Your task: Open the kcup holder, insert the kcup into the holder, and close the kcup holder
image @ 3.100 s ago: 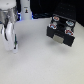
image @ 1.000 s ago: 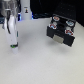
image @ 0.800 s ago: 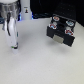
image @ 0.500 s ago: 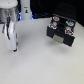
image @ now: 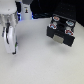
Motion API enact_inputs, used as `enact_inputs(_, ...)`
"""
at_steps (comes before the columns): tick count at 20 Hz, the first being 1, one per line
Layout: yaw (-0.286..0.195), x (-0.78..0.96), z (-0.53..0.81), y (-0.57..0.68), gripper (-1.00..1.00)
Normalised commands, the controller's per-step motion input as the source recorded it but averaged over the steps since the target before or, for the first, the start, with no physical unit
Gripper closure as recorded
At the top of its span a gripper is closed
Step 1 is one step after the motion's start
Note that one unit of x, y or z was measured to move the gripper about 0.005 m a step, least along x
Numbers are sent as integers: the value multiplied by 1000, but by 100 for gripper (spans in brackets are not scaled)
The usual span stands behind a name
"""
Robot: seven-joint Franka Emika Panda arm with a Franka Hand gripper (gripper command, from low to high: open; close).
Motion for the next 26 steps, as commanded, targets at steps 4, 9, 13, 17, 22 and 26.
enact_inputs(4,0,0,-16,0,100)
enact_inputs(9,-6,17,20,3,100)
enact_inputs(13,-24,52,180,22,100)
enact_inputs(17,-7,32,348,88,100)
enact_inputs(22,2,107,671,287,100)
enact_inputs(26,6,162,768,471,100)
